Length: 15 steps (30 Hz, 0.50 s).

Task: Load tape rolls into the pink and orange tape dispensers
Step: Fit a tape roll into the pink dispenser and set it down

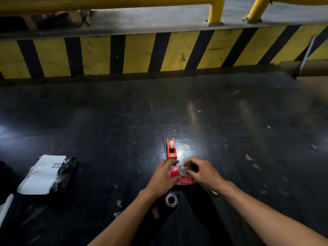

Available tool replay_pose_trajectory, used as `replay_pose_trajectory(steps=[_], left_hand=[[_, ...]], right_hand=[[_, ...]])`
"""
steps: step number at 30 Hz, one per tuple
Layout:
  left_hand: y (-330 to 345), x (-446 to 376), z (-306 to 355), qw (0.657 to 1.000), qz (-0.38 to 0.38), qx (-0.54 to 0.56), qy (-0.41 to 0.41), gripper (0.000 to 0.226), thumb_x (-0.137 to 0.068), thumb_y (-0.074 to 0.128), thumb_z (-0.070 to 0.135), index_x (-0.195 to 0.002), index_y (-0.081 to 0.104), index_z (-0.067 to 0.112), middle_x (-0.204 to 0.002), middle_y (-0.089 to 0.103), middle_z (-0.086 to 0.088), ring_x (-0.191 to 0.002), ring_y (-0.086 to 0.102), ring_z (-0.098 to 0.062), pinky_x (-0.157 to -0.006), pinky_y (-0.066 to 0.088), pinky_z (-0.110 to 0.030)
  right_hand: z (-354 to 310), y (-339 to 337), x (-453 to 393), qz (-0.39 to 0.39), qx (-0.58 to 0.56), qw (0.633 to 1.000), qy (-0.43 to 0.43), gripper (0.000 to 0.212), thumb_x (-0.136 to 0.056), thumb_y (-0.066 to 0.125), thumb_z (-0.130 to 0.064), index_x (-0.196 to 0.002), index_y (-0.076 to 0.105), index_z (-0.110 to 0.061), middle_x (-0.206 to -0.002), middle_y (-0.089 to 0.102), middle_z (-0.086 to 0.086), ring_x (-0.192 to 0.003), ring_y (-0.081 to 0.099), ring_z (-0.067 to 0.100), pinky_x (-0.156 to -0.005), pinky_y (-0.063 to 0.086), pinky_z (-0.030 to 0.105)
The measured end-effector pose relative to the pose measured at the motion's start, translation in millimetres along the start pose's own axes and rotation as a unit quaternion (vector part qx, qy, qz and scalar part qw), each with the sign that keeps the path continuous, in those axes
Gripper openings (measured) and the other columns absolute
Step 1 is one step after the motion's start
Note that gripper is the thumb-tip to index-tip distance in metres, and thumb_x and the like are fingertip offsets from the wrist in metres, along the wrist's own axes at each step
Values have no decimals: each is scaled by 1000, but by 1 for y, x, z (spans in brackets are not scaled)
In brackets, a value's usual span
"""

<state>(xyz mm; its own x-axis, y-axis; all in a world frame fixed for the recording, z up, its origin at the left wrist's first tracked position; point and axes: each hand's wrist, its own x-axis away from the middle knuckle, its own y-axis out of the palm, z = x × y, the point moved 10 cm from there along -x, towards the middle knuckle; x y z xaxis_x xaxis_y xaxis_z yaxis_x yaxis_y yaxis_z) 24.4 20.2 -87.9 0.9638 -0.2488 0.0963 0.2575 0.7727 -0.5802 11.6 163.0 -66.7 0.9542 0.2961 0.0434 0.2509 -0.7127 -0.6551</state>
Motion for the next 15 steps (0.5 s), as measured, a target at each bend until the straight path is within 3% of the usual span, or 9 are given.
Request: replay_pose_trajectory(steps=[2,5,15], left_hand=[[6,-2,-6,999,-25,-39,-11,56,-81,77,22,-133,56,24,-129,52,1,-122,50,-13,-111,40,-29],[6,-3,-10,998,-21,-65,-16,49,-84,73,16,-131,59,19,-127,53,-1,-120,52,-16,-104,36,-21],[3,-10,-10,995,4,-96,9,26,-89,68,14,-115,71,12,-116,58,-1,-107,58,-14,-95,40,-17]], right_hand=[[0,9,-1,-13,35,999,-24,18,-82,71,-11,-97,66,-19,-96,71,-6,-87,66,10,-77,54,26],[-1,18,-2,-17,68,997,-44,18,-83,67,-10,-98,64,-19,-98,70,-5,-89,65,11,-78,54,27],[-6,35,0,-40,160,981,-101,10,-87,59,-18,-97,62,-15,-96,66,4,-85,65,26,-72,55,43]])
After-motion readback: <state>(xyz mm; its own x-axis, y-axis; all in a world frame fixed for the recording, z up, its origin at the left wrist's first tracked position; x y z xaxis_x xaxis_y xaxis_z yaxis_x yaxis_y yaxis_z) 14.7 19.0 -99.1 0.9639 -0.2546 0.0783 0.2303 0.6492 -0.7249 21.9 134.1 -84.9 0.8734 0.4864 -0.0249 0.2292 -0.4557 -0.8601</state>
